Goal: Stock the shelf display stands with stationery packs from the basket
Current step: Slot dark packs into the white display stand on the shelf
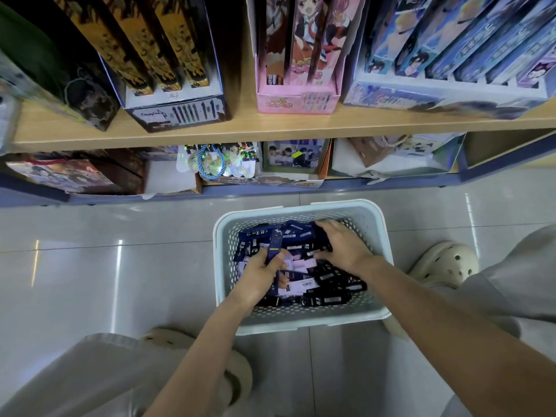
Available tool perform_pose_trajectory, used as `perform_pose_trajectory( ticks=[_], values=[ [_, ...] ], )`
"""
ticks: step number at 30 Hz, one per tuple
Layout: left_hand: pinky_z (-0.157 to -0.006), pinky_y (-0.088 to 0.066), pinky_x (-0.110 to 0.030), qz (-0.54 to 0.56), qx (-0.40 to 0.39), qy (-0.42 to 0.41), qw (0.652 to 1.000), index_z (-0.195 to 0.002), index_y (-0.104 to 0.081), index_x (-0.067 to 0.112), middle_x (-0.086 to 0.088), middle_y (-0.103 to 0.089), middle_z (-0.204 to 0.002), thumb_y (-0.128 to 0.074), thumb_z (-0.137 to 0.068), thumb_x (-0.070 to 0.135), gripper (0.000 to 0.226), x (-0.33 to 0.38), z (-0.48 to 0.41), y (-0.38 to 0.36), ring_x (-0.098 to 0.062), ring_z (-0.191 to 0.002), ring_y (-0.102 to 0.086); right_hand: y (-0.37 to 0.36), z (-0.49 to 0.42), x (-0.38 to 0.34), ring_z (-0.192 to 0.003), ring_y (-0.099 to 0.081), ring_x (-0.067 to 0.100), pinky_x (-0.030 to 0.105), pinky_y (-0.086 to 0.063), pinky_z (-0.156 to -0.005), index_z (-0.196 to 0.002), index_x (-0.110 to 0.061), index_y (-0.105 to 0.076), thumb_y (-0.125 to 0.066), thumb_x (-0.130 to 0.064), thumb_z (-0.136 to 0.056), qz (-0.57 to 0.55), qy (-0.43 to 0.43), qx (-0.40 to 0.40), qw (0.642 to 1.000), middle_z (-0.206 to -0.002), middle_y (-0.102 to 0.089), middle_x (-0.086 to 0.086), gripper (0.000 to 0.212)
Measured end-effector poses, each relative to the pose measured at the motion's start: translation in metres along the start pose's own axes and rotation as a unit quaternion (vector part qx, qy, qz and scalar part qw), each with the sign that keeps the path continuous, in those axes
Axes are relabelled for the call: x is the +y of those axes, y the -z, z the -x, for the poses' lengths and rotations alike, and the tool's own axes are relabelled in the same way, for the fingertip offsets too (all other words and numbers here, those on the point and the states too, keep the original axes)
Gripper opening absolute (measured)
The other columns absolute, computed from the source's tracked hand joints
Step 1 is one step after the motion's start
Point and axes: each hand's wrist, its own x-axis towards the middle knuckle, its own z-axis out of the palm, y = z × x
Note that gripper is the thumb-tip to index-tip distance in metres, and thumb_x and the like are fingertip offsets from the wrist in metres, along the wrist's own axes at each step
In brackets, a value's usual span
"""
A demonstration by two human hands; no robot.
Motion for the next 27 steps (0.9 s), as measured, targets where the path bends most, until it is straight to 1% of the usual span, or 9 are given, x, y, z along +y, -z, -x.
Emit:
perform_pose_trajectory(
  ticks=[5,7,10,12,17,20,21,23,27],
  values=[
    [-0.042,-0.031,-0.020,0.008,-0.003,0.011,1.000,-0.100,-0.055,0.013,0.001,-0.039,-0.053,-0.046,-0.099,0.010,0.009,-0.007,-0.003,0.002,-0.010,-0.040,-0.033,0.000,-0.006,0.002,-0.129,-0.034,0.024,0.034,-0.023,-0.109,-0.144,-0.015,-0.030,-0.074,-0.048,-0.074,0.053,0.006,-0.027,0.998,-0.135,-0.038,0.007,0.089],
    [-0.041,-0.024,-0.022,0.009,-0.004,0.010,1.000,-0.098,-0.052,0.012,0.004,-0.033,-0.046,-0.051,-0.097,0.010,0.004,-0.010,-0.004,0.001,-0.010,-0.038,-0.027,-0.001,-0.005,0.002,-0.128,-0.036,0.023,0.034,-0.025,-0.108,-0.142,-0.015,-0.031,-0.076,-0.047,-0.073,0.058,0.018,-0.037,0.997,-0.135,-0.040,0.006,0.089],
    [-0.038,-0.021,-0.020,0.018,0.004,0.012,1.000,-0.091,-0.047,0.013,0.004,-0.032,-0.048,-0.052,-0.097,0.011,0.007,-0.010,-0.001,-0.002,-0.007,-0.035,-0.025,-0.004,-0.003,0.004,-0.126,-0.041,0.022,0.034,-0.031,-0.107,-0.137,-0.013,-0.036,-0.076,-0.040,-0.075,0.021,0.020,-0.026,0.999,-0.135,-0.045,0.007,0.079],
    [-0.035,-0.024,-0.018,0.015,0.015,0.012,1.000,-0.089,-0.043,0.008,0.001,-0.037,-0.048,-0.049,-0.099,0.014,0.013,-0.010,0.002,-0.003,-0.006,-0.032,-0.028,-0.007,0.001,0.004,-0.120,-0.047,0.024,0.034,-0.035,-0.103,-0.135,-0.012,-0.038,-0.073,-0.036,-0.080,-0.001,0.020,-0.020,1.000,-0.133,-0.046,0.008,0.069],
    [-0.037,-0.036,-0.020,-0.018,0.044,0.010,0.999,-0.104,-0.046,0.001,-0.002,-0.051,-0.058,-0.047,-0.100,0.017,0.017,-0.015,0.003,-0.005,-0.009,-0.037,-0.042,-0.013,0.013,0.001,-0.106,-0.053,0.023,0.032,-0.041,-0.097,-0.136,-0.007,-0.036,-0.060,-0.034,-0.091,0.004,0.032,-0.025,0.999,-0.127,-0.041,0.009,0.057],
    [-0.041,-0.042,-0.020,-0.023,0.062,0.019,0.998,-0.114,-0.044,-0.007,-0.003,-0.052,-0.060,-0.046,-0.100,0.017,0.027,-0.019,0.003,-0.007,-0.007,-0.037,-0.046,-0.014,0.021,-0.003,-0.091,-0.054,0.021,0.029,-0.043,-0.085,-0.129,-0.005,-0.041,-0.048,-0.031,-0.098,0.013,0.037,-0.018,0.999,-0.121,-0.041,0.010,0.041],
    [-0.042,-0.045,-0.020,-0.016,0.066,0.021,0.997,-0.111,-0.045,-0.004,-0.003,-0.053,-0.059,-0.045,-0.100,0.016,0.023,-0.020,0.003,-0.008,-0.007,-0.038,-0.048,-0.014,0.025,-0.004,-0.088,-0.054,0.021,0.029,-0.042,-0.082,-0.127,-0.005,-0.042,-0.044,-0.030,-0.100,0.004,0.032,-0.016,0.999,-0.120,-0.042,0.011,0.037],
    [-0.046,-0.050,-0.024,0.011,0.076,0.030,0.997,-0.103,-0.044,0.001,-0.005,-0.055,-0.060,-0.043,-0.101,0.015,0.014,-0.022,0.003,-0.011,-0.011,-0.042,-0.054,-0.013,0.031,-0.007,-0.094,-0.055,0.024,0.029,-0.041,-0.083,-0.126,-0.004,-0.043,-0.041,-0.027,-0.101,-0.036,0.015,-0.017,0.999,-0.121,-0.046,0.012,0.034],
    [-0.059,-0.058,-0.030,0.081,0.099,0.038,0.991,-0.103,-0.046,0.002,-0.008,-0.067,-0.072,-0.039,-0.102,0.008,0.010,-0.021,0.007,-0.018,-0.019,-0.059,-0.066,-0.006,0.043,-0.018,-0.103,-0.056,0.027,0.027,-0.037,-0.081,-0.124,-0.002,-0.045,-0.042,-0.026,-0.101,-0.134,-0.008,-0.004,0.991,-0.115,-0.056,0.014,0.034]
  ],
)
